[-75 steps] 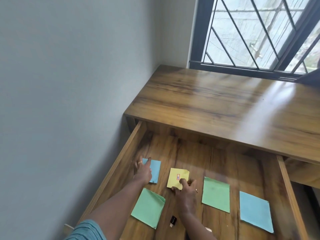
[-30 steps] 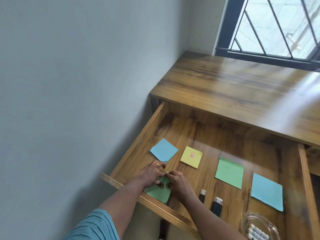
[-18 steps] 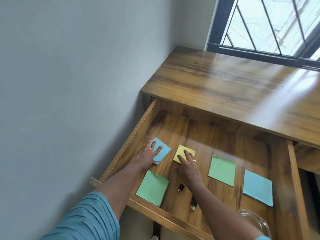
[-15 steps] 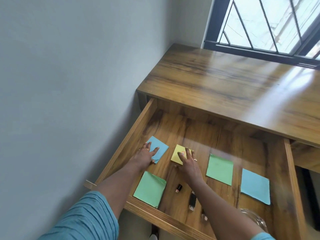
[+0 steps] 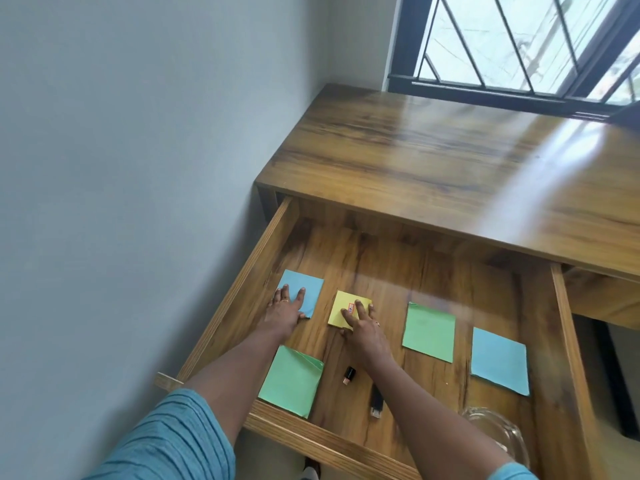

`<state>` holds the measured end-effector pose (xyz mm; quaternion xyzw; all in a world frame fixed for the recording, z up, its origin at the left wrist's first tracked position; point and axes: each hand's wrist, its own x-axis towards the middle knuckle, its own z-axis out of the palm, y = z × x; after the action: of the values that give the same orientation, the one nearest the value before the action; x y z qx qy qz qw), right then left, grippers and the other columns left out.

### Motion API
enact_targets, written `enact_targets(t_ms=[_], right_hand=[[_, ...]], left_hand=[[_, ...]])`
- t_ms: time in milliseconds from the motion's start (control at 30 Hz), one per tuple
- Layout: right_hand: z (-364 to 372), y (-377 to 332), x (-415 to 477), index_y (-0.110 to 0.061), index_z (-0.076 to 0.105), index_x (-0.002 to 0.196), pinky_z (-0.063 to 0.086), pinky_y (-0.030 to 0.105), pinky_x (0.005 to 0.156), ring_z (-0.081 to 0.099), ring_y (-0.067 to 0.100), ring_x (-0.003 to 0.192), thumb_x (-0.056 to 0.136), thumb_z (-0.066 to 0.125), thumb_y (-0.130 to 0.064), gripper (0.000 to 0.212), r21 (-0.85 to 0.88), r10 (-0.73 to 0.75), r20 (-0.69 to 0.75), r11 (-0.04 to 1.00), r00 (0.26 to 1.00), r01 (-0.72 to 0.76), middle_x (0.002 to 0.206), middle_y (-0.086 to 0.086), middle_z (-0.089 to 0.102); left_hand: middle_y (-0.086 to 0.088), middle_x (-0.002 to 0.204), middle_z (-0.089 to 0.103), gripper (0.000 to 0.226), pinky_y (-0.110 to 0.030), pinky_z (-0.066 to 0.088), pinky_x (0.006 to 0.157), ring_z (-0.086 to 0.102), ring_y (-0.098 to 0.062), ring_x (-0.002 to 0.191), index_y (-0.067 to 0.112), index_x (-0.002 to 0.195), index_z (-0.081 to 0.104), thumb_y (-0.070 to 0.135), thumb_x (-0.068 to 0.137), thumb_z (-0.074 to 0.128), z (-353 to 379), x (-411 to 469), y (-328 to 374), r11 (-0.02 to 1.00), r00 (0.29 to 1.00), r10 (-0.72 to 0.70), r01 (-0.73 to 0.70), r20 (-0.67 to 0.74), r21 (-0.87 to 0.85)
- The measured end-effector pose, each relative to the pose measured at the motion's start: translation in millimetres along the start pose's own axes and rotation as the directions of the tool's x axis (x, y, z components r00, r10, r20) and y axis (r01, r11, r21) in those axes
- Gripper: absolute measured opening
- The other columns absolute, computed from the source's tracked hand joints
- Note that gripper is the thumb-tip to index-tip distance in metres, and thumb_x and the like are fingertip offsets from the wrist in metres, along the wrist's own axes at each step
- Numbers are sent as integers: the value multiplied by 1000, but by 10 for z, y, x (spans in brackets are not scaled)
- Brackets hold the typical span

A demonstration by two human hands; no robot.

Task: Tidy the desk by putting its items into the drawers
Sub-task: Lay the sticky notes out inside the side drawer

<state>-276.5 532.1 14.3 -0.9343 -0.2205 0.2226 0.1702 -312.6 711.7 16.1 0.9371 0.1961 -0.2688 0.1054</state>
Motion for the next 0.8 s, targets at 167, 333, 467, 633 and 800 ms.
enact_targets(t_ms=[167, 333, 467, 633, 800], right_hand=[[-72, 29, -158, -23, 23, 148, 22, 39, 116, -1, 24, 147, 98, 46, -24, 55, 47, 19, -102, 999, 995, -14, 159, 2, 7], [-148, 128, -490, -20, 22, 148, 21, 37, 116, 1, 21, 147, 98, 45, -26, 56, 45, -6, -156, 999, 988, 14, 159, 0, 9], [-185, 207, -773, -17, 23, 148, 20, 34, 116, 1, 18, 147, 98, 45, -27, 55, 58, 0, -176, 998, 984, 11, 159, -1, 10], [-128, 265, -1062, -15, 22, 148, 17, 34, 117, 2, 18, 147, 98, 44, -27, 56, 86, -1, -179, 996, 984, 16, 158, -1, 12], [-40, 298, -1364, -10, 18, 149, 13, 34, 118, 4, 20, 147, 101, 35, -27, 54, 105, 111, -202, 990, 973, -91, 158, 4, 12]], left_hand=[[-17, 159, -5, 61, -41, 10, 120, -1, -32, 148, 10, 152, -3, 21, 103, 32, -32, -238, 77, 1000, 998, 19, -18, -66, 18], [-14, 129, 58, 38, -34, 44, 91, 55, -28, 117, 10, 131, 50, 29, 100, 41, -13, -670, 214, 969, 977, 209, -214, -52, -125], [-8, 123, 65, 36, -25, 46, 83, 62, -24, 105, 13, 132, 55, 23, 98, 46, 17, -1026, 329, 943, 953, 283, -298, -112, -149], [-4, 126, 64, 36, -25, 48, 91, 62, -18, 110, 12, 131, 55, 23, 98, 47, 127, -1349, 394, 928, 938, 308, -333, -158, -168], [-2, 124, 65, 35, -26, 51, 89, 63, -16, 108, 15, 130, 57, 27, 98, 46, 242, -1525, 351, 939, 939, 296, -320, -176, -128]])
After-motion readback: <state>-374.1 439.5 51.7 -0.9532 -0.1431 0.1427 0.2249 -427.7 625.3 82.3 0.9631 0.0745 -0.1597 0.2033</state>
